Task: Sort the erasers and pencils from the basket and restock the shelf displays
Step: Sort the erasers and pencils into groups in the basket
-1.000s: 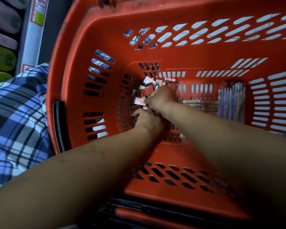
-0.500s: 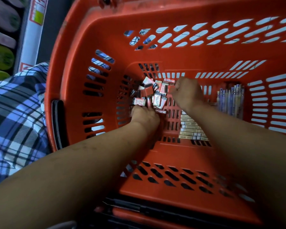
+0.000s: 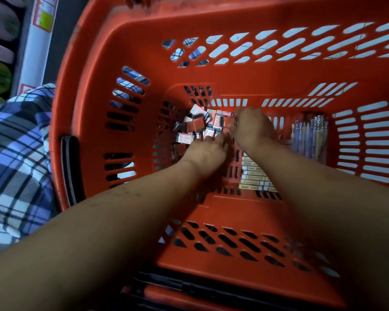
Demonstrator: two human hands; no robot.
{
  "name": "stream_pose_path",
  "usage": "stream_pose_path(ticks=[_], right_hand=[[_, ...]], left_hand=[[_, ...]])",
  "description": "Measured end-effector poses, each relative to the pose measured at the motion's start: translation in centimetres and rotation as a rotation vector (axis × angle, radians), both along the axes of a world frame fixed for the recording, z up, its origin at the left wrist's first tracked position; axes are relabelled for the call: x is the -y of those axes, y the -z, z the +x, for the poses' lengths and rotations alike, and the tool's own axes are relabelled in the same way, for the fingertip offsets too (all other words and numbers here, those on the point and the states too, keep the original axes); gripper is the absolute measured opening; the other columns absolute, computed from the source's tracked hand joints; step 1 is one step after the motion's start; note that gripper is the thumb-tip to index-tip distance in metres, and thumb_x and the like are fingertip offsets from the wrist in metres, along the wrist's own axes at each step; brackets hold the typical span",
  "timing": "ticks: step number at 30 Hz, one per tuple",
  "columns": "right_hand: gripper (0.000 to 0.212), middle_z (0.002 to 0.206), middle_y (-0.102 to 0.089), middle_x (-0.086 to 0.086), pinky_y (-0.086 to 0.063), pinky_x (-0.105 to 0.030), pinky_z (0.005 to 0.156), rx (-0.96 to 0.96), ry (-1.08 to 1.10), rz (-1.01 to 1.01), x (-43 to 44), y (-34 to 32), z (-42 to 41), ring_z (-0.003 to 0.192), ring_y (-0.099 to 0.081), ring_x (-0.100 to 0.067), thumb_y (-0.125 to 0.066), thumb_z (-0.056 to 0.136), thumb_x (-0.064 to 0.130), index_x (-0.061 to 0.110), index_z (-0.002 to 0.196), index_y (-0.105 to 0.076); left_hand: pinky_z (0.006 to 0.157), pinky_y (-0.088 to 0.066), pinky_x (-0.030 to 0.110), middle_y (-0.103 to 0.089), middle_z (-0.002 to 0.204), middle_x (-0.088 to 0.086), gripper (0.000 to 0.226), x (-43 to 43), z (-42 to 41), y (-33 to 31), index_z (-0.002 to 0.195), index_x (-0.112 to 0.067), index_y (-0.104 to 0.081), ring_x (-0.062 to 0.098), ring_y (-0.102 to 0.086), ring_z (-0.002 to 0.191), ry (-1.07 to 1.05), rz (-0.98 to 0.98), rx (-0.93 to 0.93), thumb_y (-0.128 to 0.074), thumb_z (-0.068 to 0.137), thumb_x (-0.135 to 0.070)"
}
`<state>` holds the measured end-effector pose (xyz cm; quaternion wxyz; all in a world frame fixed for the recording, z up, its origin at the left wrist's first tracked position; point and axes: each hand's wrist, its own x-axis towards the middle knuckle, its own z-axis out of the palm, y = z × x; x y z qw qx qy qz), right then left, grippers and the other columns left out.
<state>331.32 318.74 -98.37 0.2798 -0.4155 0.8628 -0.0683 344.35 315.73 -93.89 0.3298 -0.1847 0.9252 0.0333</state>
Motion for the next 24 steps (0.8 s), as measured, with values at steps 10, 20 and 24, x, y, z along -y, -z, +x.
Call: stream_pose_path(ticks=[10,20,24], right_hand=[[0.025,0.108,-0.067,-0.009,-0.046,-0.034,0.076,-0.045,-0.098,-0.138,-1.5,-0.5,-0.9,0.102,-0.063,-0.034,-0.068,0.090,0.033,0.014,0.106,-0.067],[0.013,0.080,-0.067,-0.003,-0.055,-0.035,0.069,0.413,0.046,-0.186,-1.1,-1.6,-0.3,0.078,-0.066,-0.022,-0.075,0.084,0.020,0.016,0.080,-0.063],[0.004,0.075,-0.072,-0.004,-0.054,-0.026,0.061,0.595,0.275,-0.193,-0.6,-1.6,-0.3,0.070,-0.070,-0.017,-0.072,0.084,0.011,0.011,0.088,-0.070]], left_hand=[[0.070,-0.045,0.044,-0.049,0.134,0.013,0.042,0.8,0.0,-0.5,0.140,-0.008,-0.042,0.037,-0.059,0.113,-0.072,0.034,-0.092,-0.051,0.101,-0.022],[0.083,-0.047,0.047,-0.058,0.125,0.022,0.032,7.0,0.7,-3.7,0.125,-0.008,-0.051,0.047,-0.060,0.109,-0.598,-0.024,-0.204,-0.062,0.096,-0.014],[0.077,-0.044,0.040,-0.053,0.126,0.019,0.025,6.9,0.8,-3.0,0.124,-0.013,-0.055,0.043,-0.061,0.105,-0.604,0.042,-0.284,-0.053,0.099,-0.015]])
